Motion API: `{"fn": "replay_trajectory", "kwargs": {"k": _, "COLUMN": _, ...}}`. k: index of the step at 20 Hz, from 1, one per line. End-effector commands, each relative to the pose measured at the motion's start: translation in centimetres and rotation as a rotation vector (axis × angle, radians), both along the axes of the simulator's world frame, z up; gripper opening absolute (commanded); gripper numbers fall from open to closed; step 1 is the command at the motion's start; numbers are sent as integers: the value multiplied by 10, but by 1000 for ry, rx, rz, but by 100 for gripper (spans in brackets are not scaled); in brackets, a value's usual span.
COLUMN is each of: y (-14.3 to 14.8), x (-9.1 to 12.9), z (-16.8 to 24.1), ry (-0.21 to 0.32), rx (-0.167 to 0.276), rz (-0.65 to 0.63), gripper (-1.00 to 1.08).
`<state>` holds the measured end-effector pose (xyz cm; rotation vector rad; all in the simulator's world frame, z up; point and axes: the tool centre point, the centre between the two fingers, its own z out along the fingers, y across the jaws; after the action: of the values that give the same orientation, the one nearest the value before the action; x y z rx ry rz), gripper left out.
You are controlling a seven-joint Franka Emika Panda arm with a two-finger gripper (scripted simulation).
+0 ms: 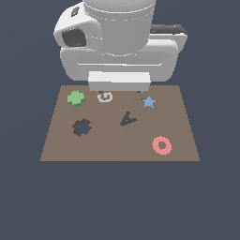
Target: Insert a designated object into the corresponding slot on a board.
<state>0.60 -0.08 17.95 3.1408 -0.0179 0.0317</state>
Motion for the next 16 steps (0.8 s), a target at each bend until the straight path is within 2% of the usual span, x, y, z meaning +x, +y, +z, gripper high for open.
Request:
{"fn": "replay_trajectory", "kwargs": {"k": 1, "y": 0, "x": 0, "z": 0, "ry": 0, "rx": 0, "rz": 0, "gripper": 100}}
{"fn": "replay_trajectory", "kwargs": {"k": 9, "y": -12, "x": -9, "z": -10, "ry": 2, "rx": 0, "rz": 23, "gripper": 100}}
{"fn": "replay_trajectory", "kwargs": {"k": 16, "y": -40, "x": -28, "z": -35, "ry": 5, "rx": -1, "rz": 78, "gripper": 100}}
